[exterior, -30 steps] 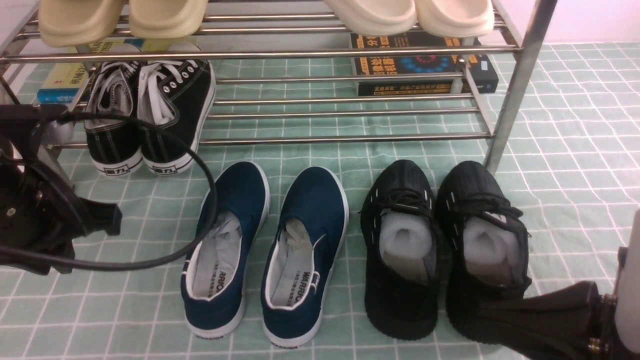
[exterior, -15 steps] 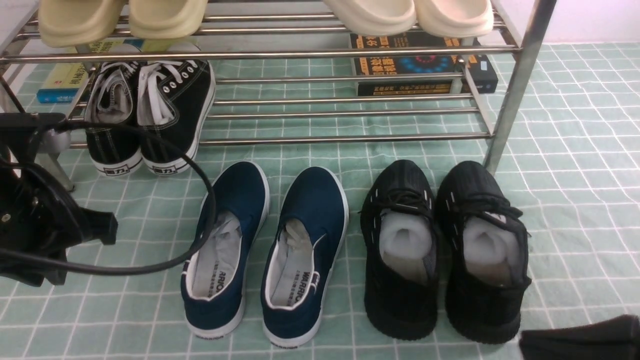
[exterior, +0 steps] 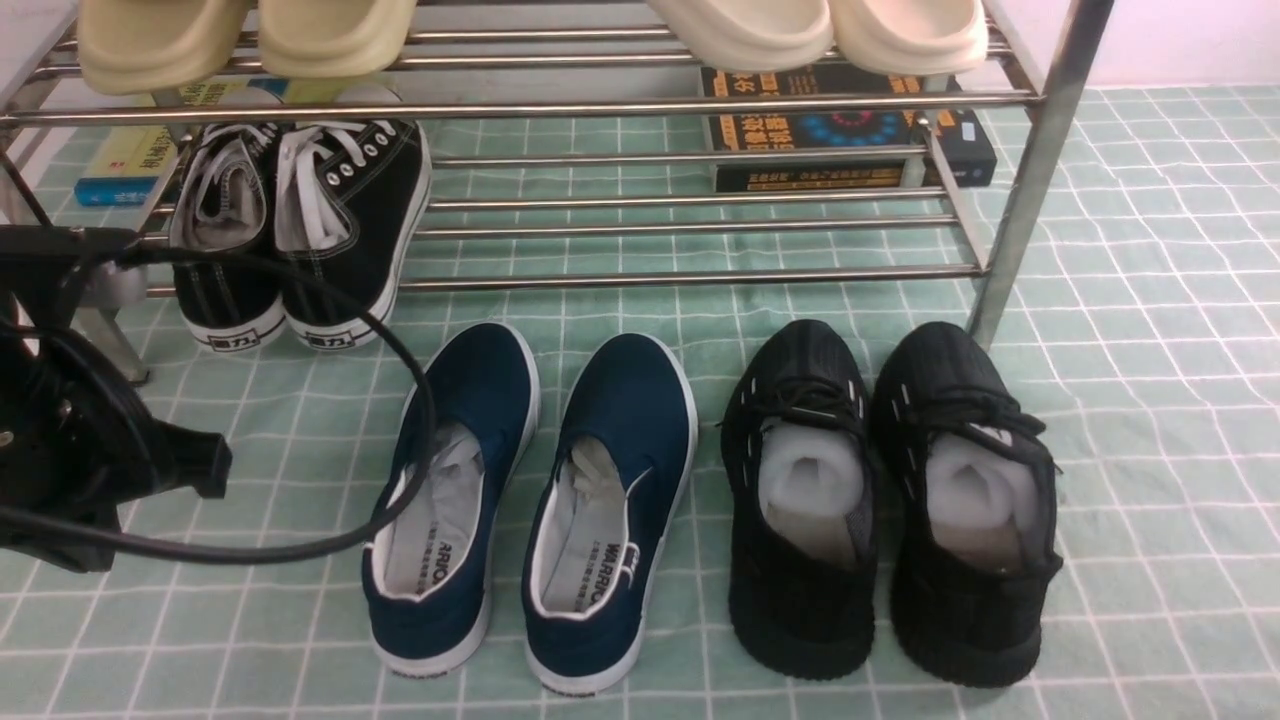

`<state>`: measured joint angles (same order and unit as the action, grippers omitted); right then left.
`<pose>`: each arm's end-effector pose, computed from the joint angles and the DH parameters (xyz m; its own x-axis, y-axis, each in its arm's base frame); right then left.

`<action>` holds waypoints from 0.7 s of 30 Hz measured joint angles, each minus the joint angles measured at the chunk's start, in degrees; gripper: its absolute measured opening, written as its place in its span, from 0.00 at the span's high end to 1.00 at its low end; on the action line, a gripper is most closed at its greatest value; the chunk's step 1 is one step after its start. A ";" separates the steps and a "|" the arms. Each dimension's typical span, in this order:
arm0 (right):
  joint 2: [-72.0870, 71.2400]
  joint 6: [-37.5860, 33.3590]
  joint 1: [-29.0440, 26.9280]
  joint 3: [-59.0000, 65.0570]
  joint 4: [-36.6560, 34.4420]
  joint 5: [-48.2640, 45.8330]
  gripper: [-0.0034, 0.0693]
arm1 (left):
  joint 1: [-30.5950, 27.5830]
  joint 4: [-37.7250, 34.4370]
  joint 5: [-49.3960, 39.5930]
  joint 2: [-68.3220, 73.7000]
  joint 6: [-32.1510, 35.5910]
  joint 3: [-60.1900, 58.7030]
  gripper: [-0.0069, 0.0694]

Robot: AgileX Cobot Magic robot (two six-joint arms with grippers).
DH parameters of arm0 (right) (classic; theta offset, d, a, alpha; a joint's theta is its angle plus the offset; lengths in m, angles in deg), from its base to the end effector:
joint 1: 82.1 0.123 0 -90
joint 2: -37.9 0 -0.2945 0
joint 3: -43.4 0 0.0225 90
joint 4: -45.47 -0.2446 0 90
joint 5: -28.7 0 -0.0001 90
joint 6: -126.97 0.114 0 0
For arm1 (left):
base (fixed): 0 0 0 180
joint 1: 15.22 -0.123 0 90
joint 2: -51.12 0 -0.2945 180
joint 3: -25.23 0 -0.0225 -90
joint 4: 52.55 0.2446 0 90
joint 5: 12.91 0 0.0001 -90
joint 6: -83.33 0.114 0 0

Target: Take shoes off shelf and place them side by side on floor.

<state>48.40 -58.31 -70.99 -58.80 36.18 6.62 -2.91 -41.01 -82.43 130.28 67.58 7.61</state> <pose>0.0586 0.0186 0.1672 -0.3514 -0.0098 -0.9362 -0.2282 0.9707 0.0755 0.2169 -0.0255 0.2971 -0.9614 0.0065 -0.2751 -0.0301 0.9912 0.1288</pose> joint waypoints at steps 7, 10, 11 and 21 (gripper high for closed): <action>-3.51 0.00 -6.04 0.45 2.43 -0.22 0.92 | 0.00 0.28 0.02 -5.98 2.23 0.00 0.91; -3.56 0.00 -8.73 0.45 2.48 -0.28 0.91 | 0.00 1.31 -0.62 -11.74 2.36 0.00 0.91; -3.56 0.00 -9.34 0.45 2.48 -0.28 0.91 | 0.00 1.53 -0.99 -14.02 2.36 0.00 0.91; -3.56 0.00 -9.84 0.45 2.48 -0.30 0.89 | 0.00 -1.23 1.02 -37.51 2.32 -3.19 0.91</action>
<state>44.84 -58.31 -80.83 -58.34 38.66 6.32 -2.91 -42.24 -81.41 92.77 69.90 4.42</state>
